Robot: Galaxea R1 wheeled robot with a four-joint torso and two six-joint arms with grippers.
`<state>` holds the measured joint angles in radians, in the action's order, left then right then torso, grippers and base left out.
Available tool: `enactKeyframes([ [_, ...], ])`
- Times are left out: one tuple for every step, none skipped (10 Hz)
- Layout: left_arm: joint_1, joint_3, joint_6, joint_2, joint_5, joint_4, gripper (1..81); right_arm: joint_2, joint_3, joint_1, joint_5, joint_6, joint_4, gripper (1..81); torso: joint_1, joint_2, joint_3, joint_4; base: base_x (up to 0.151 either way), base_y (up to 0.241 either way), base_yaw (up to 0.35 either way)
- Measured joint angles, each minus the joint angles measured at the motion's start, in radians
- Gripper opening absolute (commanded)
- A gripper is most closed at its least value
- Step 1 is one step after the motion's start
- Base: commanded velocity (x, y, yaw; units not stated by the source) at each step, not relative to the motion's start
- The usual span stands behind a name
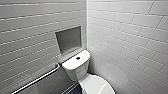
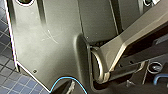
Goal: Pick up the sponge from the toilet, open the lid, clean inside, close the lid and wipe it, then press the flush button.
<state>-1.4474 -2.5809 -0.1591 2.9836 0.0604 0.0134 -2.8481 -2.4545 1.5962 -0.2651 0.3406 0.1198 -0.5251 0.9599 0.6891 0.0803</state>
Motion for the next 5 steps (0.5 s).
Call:
enactKeyframes([
  [-0.007,-0.004,0.000,-0.003,0.003,0.000,81.1,-0.004,-0.012,0.007,0.001,0.000,0.005,1.0,0.022,-0.033,-0.036,0.000,0.000,0.000,0.000],
  [-0.006,-0.007,0.000,-0.008,0.001,0.000,81.1,-0.006,-0.024,0.010,0.002,0.000,0.008,1.0,0.037,-0.055,-0.053,0.000,0.000,0.000,0.000],
  [-0.004,-0.007,0.000,-0.009,0.001,0.000,81.1,-0.014,-0.039,0.011,0.016,-0.008,0.017,1.0,0.055,-0.082,-0.061,0.000,0.000,0.000,0.000],
  [-0.004,-0.007,0.000,-0.008,0.003,0.000,81.1,-0.026,-0.057,0.010,0.032,-0.016,0.025,1.0,0.076,-0.116,-0.068,0.000,0.000,0.000,0.000],
  [-0.001,-0.007,0.000,-0.008,0.000,0.000,81.1,-0.043,-0.087,0.007,0.039,-0.019,0.031,1.0,0.100,-0.151,-0.069,0.000,0.000,0.000,0.000],
])
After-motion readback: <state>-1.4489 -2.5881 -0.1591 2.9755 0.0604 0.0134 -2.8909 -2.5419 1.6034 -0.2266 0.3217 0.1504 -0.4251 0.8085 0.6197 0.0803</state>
